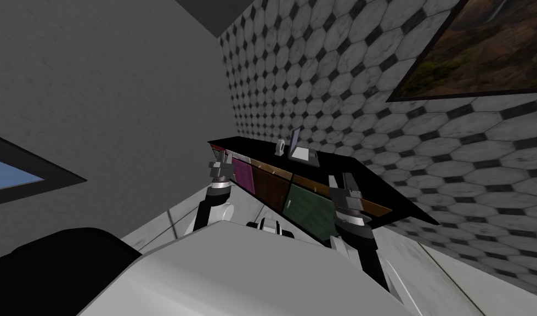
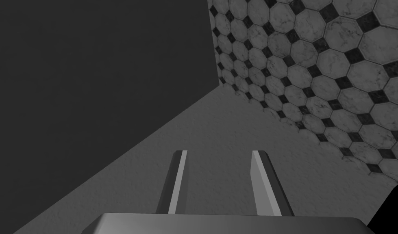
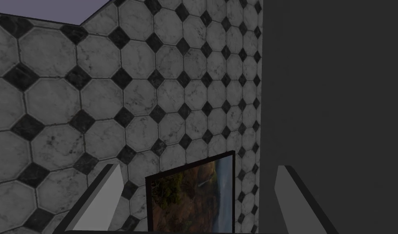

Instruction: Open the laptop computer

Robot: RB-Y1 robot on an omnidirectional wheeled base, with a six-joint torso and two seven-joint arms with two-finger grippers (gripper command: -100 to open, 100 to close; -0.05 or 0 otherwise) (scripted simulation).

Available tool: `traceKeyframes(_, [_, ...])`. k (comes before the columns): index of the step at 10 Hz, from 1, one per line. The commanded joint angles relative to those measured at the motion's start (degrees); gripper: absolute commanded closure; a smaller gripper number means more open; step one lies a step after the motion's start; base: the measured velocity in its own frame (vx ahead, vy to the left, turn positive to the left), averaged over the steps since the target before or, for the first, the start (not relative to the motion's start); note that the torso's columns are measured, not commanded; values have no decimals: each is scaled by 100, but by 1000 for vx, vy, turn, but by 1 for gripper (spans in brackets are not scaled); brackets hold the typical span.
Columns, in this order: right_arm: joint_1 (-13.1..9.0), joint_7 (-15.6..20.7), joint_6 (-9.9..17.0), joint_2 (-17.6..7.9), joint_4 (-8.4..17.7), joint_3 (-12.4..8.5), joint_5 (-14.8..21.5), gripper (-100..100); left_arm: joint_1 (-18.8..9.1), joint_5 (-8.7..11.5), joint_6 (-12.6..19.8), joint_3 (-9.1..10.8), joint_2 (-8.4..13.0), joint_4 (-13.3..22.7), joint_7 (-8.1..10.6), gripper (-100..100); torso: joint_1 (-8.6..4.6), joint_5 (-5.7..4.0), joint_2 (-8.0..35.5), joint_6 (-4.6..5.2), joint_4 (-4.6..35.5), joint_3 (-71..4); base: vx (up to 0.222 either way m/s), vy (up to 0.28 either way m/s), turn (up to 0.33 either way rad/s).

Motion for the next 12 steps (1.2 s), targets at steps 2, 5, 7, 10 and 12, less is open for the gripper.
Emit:
traceKeyframes(2, [318, 152, 237, -453, 195, -558, 213, -100, 0, 0, 0, 0, 0, 0, 0, 0, -10, -4, 5, 0, 7, -5, 26, 154, 83])
traceKeyframes(5, [569, 254, 427, -724, 275, -963, 369, -100, 0, 0, 0, -1, -1, 0, 0, 0, -7, -3, 5, -1, 7, -5, 25, 174, 76])
traceKeyframes(7, [852, 369, 640, -1011, 362, -1319, 547, -100, 0, 0, 0, 0, 0, 0, 0, 0, -37, -12, 13, -1, 9, -2, 17, 145, 110])
traceKeyframes(10, [1162, 491, 873, -1311, 452, -1805, 741, -100, 0, 0, 0, 0, 0, 0, 0, 0, -22, -7, 9, -1, 8, -3, 25, 145, 86])
traceKeyframes(12, [1327, 555, 996, -1464, 498, -2151, 843, -100, 0, 0, 0, 0, 0, 0, 0, 0, -19, -6, 4, 1, 7, -6, 49, 157, 54])
